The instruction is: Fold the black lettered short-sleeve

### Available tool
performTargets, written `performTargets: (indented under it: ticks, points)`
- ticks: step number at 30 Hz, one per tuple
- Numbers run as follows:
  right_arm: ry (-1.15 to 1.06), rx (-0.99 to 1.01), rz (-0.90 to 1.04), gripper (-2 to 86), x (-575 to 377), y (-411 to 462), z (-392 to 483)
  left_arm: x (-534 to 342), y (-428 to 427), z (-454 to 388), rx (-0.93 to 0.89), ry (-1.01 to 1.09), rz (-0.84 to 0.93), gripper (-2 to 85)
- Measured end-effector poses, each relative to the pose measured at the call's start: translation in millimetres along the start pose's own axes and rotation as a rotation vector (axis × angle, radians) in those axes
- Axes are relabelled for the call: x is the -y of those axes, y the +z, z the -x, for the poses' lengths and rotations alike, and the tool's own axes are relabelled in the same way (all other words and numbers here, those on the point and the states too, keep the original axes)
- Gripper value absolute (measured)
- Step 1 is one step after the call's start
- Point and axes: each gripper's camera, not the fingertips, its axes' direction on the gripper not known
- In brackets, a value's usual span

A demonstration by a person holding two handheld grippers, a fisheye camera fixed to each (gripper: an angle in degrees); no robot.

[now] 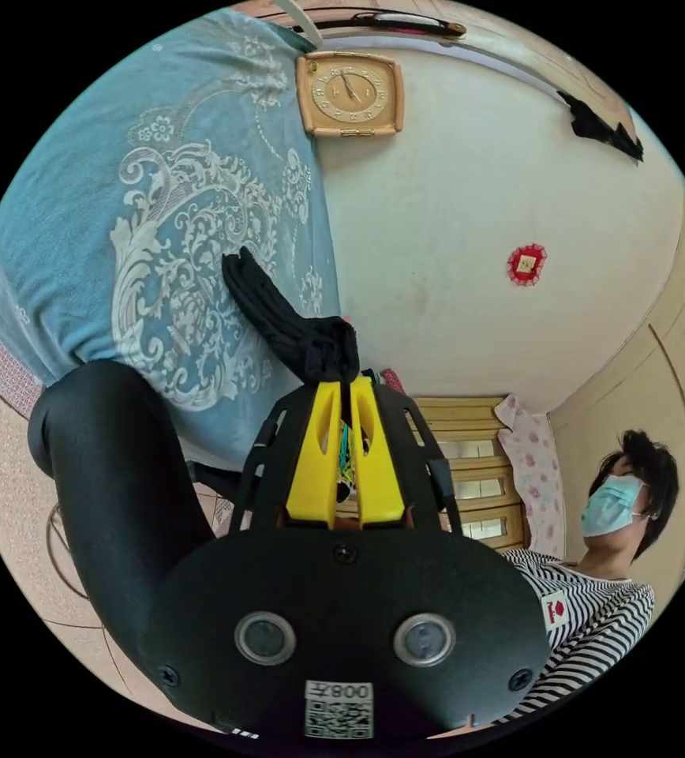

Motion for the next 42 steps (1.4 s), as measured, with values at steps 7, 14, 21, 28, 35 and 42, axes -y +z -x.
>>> performTargets:
  ticks: [7, 14, 21, 28, 35, 42]
  points:
    - [-0.104, 0.08, -0.139, 1.7, -61.6, -135.4, 46.6, 8.8, 114.9, -122.9, -0.041, 0.15, 0.129, 2.8]
    - [-0.155, 0.053, -0.292, 1.7, -66.0, -308.1, 72.7, 51.5, 321.6, -256.7, -0.003, 0.301, 0.284, 2.7]
    - [-0.294, -0.036, -0.43, 1.8, -43.6, -508.3, 141.6, 84.3, 566.4, -426.7, -0.07, 0.48, 0.33, 2.6]
    - [-0.369, -0.197, -0.561, 1.8, -77.2, -713.7, 198.3, 47.1, 773.8, -560.6, -0.176, 0.664, 0.388, 2.6]
    - [0.047, -0.328, -0.62, 1.8, -157.9, -852.2, 83.1, -51.6, 999.6, -530.4, -0.021, 0.535, 0.706, 2.6]
    - [0.11, -0.26, -0.619, 1.7, -205.2, -918.7, 40.3, -104.7, 1110.2, -539.7, 0.071, 0.537, 0.834, 2.6]
